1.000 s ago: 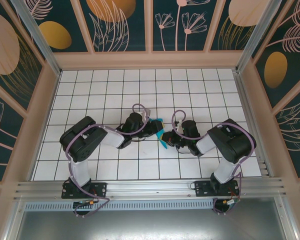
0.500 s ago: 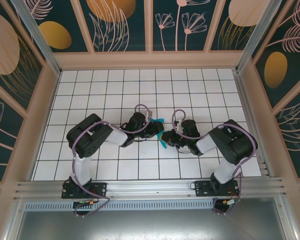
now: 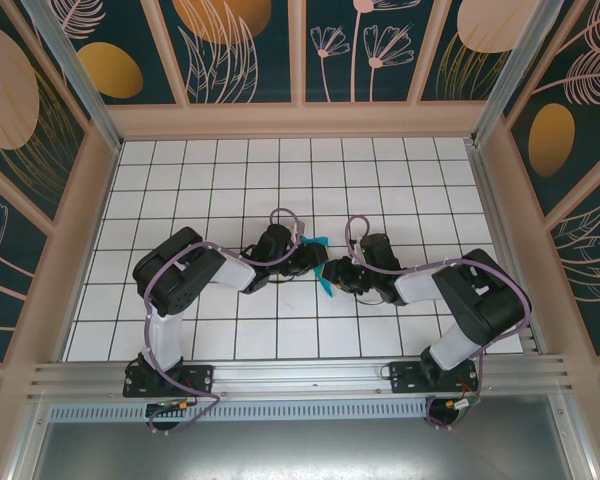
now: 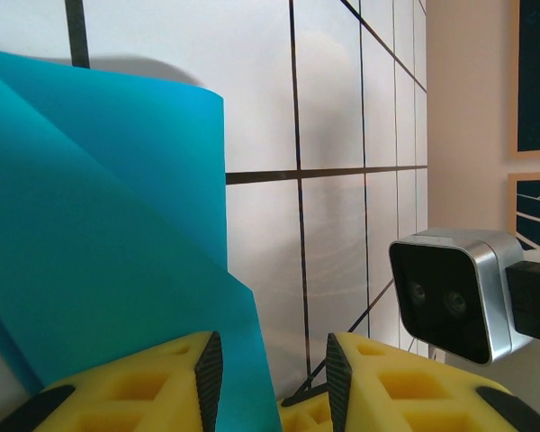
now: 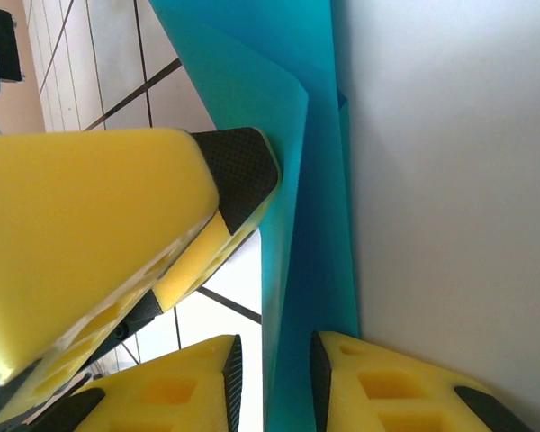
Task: Fold a paper plane with a square sheet of paper (pick it up from the middle)
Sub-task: Fold the wing for the fifth time at the center of the table.
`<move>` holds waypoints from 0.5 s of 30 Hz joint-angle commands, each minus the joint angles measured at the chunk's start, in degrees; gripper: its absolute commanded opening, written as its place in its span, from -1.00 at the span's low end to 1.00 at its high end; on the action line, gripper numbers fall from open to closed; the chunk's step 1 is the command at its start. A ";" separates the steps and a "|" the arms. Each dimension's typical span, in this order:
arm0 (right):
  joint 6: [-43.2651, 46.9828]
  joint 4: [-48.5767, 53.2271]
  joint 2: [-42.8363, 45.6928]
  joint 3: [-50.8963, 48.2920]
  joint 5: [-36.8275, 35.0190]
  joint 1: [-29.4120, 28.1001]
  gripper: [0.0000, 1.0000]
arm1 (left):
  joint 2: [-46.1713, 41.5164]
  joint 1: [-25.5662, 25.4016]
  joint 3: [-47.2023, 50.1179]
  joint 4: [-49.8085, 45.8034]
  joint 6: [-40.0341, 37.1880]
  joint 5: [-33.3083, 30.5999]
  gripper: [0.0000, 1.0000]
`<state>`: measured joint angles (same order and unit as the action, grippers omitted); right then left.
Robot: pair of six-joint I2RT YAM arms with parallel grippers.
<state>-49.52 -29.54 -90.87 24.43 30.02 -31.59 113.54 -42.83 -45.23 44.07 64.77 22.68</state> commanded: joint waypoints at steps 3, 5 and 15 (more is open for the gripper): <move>1.47 4.86 -0.33 -0.46 -1.36 -0.05 -0.46 | 1.27 -0.24 -0.21 -4.17 -0.95 0.00 -0.24; 1.23 4.58 -0.30 -0.78 -1.28 -0.05 -0.52 | 1.16 -0.21 -0.05 -4.19 -1.01 -0.02 -0.24; 2.19 4.57 -1.60 -0.52 0.88 -0.06 -0.71 | 1.49 -0.19 -0.38 -4.09 -1.06 0.52 -0.24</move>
<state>-48.40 -27.83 -91.18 24.38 29.69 -31.59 113.54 -42.83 -45.25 44.07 64.75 22.79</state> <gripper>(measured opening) 0.145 0.381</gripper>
